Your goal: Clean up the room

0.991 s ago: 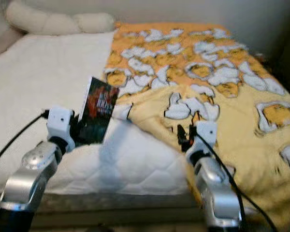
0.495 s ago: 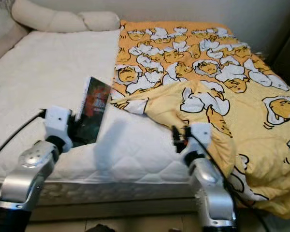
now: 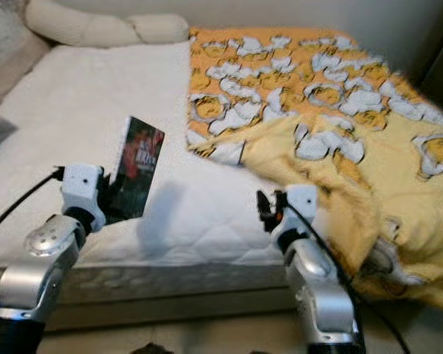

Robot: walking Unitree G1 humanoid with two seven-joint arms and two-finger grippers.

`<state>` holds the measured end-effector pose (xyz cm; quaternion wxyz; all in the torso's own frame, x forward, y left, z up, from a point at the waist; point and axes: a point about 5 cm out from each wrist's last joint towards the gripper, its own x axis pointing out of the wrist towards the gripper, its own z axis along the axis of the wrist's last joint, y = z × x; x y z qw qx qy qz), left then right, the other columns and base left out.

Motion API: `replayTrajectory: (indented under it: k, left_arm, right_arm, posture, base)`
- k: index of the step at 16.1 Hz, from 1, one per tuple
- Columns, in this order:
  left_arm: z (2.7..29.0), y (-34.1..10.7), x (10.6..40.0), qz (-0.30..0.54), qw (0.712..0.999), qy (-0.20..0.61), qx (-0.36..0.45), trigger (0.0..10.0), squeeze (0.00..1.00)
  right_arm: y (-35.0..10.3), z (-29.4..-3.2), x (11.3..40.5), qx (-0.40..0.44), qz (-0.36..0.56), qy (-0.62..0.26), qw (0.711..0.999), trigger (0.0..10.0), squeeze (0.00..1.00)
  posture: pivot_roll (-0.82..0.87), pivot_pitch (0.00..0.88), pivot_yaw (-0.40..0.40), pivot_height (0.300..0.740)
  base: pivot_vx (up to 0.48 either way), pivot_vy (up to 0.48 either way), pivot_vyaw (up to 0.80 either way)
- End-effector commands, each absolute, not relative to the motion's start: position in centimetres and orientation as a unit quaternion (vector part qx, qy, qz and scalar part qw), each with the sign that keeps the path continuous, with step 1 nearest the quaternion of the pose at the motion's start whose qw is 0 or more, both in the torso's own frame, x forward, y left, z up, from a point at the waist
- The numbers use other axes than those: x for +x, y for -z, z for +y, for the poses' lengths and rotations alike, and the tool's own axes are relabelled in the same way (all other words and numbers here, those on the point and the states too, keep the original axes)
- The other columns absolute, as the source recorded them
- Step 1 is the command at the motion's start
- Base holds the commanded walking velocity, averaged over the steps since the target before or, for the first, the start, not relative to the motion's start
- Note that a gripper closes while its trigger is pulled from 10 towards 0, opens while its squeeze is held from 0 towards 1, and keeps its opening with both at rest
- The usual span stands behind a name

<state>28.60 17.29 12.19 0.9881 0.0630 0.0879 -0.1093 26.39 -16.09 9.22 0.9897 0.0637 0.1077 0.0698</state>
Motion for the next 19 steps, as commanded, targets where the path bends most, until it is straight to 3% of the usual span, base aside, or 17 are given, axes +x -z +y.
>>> replayTrajectory:
  k: [1, 19]
  left_arm:
    - [17.11, -13.12, 28.78, 0.068, 0.989, 0.113, 0.068, 10.0, 0.0]
    - [17.3, -13.24, 28.74, 0.069, 0.989, 0.11, 0.074, 10.0, 0.0]
  right_arm:
    - [-9.33, -16.2, 26.46, 0.067, 0.109, -0.066, 0.99, 10.0, 0.0]
    - [-9.23, -15.83, 26.64, 0.075, 0.113, -0.077, 0.988, 10.0, 0.0]
  posture:
    - [0.0, 0.0, 0.03, 0.74]
    - [0.02, 0.0, 0.025, 0.74]
  base:
    - [0.0, 0.334, 0.0]
    - [0.0, 0.337, 0.0]
